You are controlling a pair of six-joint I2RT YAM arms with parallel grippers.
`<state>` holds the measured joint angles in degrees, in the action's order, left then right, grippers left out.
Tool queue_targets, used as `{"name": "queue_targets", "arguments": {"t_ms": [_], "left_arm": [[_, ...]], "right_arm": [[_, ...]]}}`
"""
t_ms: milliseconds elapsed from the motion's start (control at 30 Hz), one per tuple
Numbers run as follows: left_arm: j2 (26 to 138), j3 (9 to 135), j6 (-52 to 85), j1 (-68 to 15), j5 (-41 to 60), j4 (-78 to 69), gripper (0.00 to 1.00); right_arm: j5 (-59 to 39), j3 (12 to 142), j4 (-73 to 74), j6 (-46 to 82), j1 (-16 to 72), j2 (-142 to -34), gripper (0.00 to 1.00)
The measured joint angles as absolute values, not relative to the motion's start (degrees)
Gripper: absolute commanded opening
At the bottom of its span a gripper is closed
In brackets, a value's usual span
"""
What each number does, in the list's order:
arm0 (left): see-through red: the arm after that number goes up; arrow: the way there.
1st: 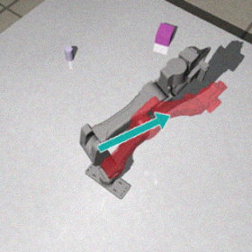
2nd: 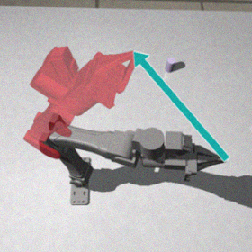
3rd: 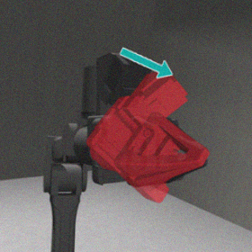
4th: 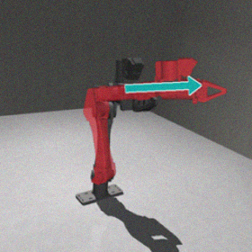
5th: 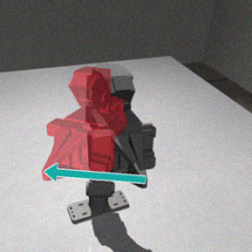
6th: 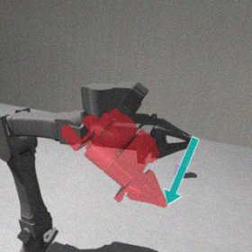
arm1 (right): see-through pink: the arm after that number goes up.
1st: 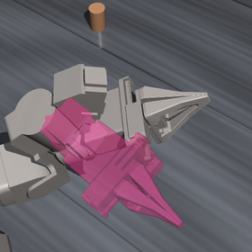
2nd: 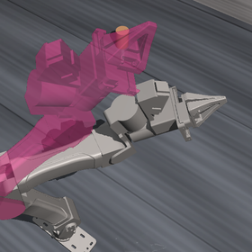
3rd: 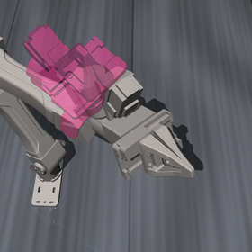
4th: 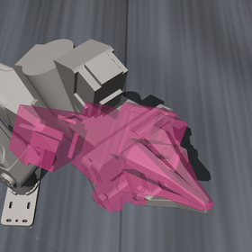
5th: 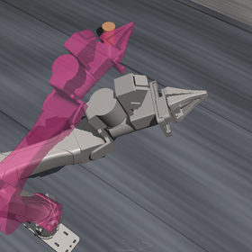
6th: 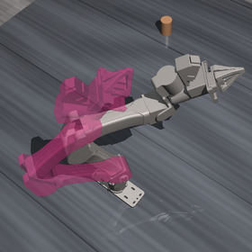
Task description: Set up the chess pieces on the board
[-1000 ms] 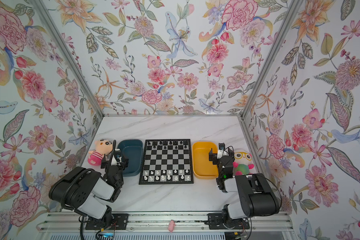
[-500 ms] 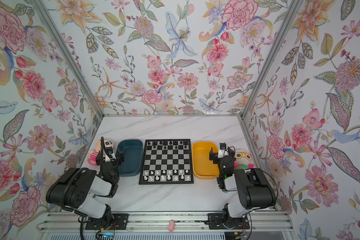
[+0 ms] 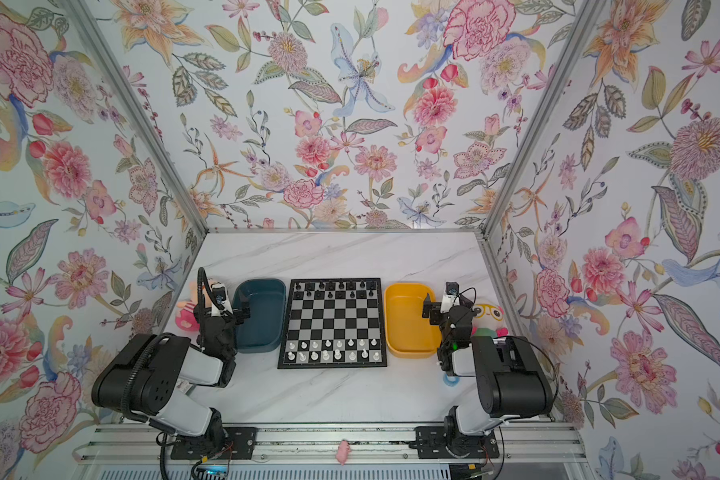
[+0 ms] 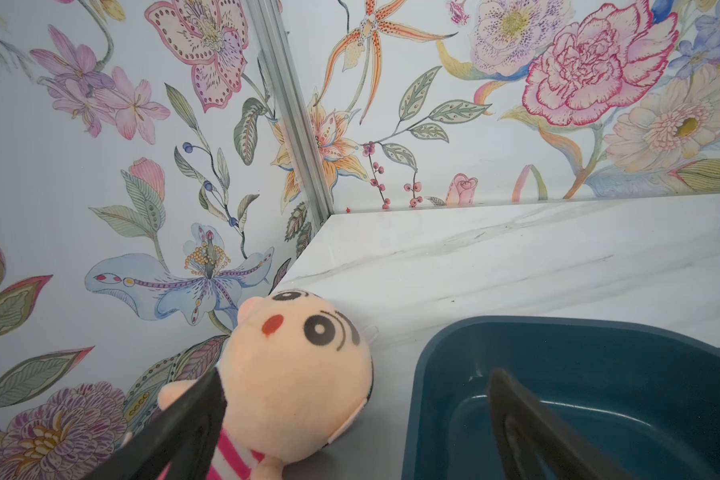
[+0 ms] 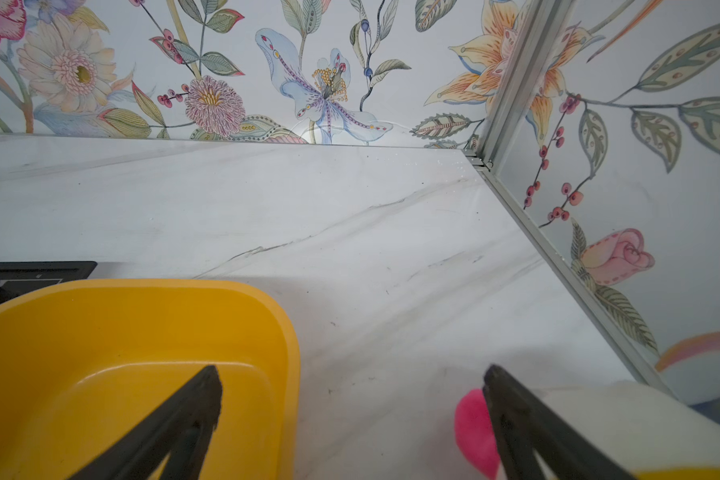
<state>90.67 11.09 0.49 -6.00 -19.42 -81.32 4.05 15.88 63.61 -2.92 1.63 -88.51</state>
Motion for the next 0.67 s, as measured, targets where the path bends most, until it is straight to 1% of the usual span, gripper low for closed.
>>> {"name": "queue_targets", "arguments": {"t_ms": [667], "left_arm": [[90.7,11.1,0.5,-6.0,-19.4,-81.0,1.00]], "right_arm": [[3.8,16.2,63.5,-2.5,1.6,-88.5,0.99]]}}
